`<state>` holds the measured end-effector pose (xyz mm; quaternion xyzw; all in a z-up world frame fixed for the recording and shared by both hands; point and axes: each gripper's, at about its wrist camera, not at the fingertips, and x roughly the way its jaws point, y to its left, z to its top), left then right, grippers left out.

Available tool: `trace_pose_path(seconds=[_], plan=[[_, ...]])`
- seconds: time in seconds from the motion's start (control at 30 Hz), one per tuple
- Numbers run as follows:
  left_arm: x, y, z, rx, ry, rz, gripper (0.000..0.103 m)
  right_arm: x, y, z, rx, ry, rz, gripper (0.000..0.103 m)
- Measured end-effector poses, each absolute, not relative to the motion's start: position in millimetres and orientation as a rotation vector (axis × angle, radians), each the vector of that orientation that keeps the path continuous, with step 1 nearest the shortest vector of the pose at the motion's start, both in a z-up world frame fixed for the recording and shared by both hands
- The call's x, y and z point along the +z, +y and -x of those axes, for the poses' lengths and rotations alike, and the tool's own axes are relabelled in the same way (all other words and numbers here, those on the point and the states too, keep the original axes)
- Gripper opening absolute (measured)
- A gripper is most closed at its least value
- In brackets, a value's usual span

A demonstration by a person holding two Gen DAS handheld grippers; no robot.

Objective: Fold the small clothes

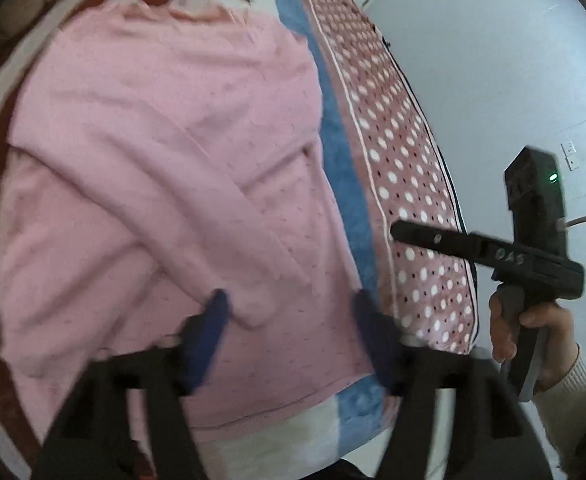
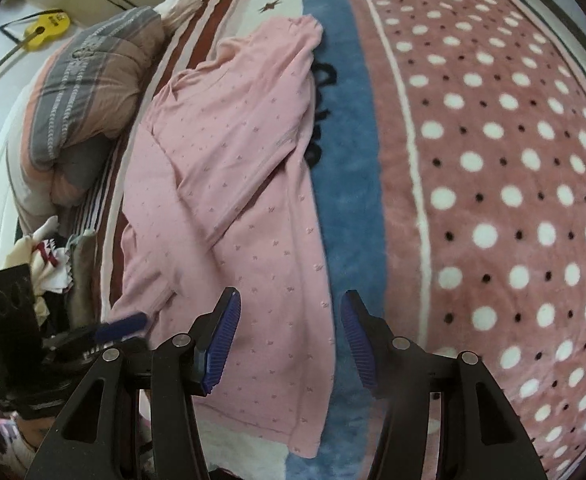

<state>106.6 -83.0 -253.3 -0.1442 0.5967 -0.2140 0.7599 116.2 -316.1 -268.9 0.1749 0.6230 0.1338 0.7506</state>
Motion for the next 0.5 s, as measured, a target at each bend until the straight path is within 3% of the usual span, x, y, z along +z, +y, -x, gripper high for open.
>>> trace_pose_path(seconds=[0.13,0.2,0.47,0.5], plan=[[-239,-35,-107,-0.359,1.282,0.241,0.069,-274,-297,-114,0.36,1.389,-0.389,0.052],[-240,-10,-107,-0.276,1.276,0.205,0.07,-282,-281,-113,0.405,1.409,-0.365,0.06],[-272,60,-105,-0.104,1.275,0.168,0.071,-328,-222,-117,0.469,1.438,-0.144,0.06],[-276,65,-103,-0.097,1.277,0.176,0.071,-330,-218,-119,0.471,1.432,-0.119,0.057]])
